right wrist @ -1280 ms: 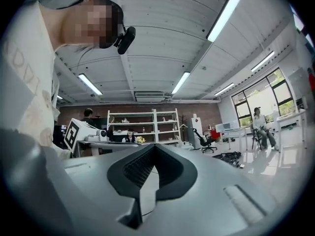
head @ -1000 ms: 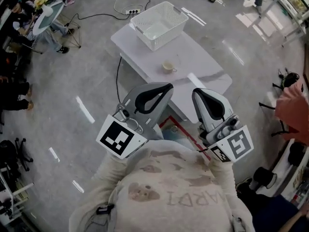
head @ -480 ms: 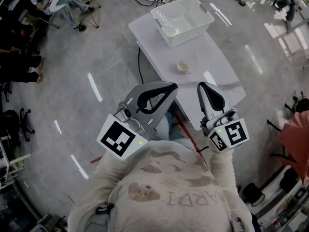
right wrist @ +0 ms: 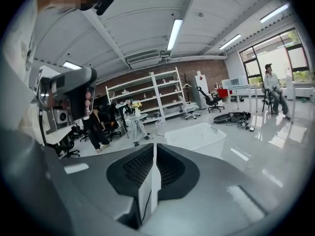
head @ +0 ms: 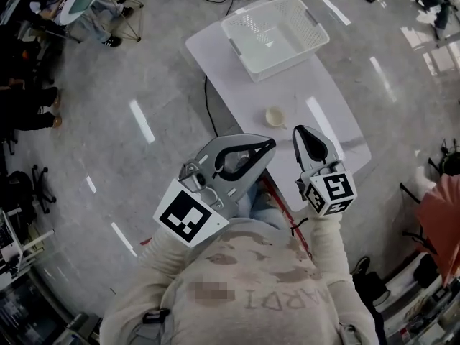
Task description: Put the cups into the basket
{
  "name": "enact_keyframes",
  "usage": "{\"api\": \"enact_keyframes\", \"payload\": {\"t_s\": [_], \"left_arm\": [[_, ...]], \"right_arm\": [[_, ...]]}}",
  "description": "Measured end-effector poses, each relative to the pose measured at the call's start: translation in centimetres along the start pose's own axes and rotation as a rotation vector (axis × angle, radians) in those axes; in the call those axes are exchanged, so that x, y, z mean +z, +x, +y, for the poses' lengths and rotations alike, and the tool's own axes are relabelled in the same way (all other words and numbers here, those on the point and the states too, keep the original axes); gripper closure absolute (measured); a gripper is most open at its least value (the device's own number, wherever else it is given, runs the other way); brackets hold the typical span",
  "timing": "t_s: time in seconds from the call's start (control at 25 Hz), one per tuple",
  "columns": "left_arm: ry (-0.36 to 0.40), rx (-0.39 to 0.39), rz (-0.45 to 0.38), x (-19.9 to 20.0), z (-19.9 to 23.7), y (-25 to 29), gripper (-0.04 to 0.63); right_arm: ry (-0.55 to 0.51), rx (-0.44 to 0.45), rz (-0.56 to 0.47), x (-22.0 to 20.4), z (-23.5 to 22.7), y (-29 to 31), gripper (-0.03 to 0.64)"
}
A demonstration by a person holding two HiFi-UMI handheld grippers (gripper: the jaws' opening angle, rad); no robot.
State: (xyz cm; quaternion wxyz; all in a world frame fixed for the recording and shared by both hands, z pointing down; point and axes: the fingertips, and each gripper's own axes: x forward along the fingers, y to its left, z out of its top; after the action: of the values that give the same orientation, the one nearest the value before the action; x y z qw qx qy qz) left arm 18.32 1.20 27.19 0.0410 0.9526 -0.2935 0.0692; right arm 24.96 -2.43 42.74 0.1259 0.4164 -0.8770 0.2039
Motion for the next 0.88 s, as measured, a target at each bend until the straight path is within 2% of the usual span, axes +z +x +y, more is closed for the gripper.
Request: {"api": "enact_keyframes", "payload": {"t_s": [0.36, 0.64, 0.88], "left_arm": [[-0.06, -0.101, 0.067, -6.1, 8.0, 4.2, 0.595], [-0.077, -0.158, 0.094, -10.6, 11.0, 7.0, 0.595], [-0.106, -0.169, 0.105, -14.0, 12.4, 8.5, 0.595]], "right_arm": [[0.08, -0.096, 0.233, -8.3, -5.9, 10.9, 0.558], [0.126, -0.159, 0.411, -15.7, -9.1, 15.1, 0.548], [0.136, -0.19, 0.539, -20.7, -11.2, 17.1, 0.545]]}}
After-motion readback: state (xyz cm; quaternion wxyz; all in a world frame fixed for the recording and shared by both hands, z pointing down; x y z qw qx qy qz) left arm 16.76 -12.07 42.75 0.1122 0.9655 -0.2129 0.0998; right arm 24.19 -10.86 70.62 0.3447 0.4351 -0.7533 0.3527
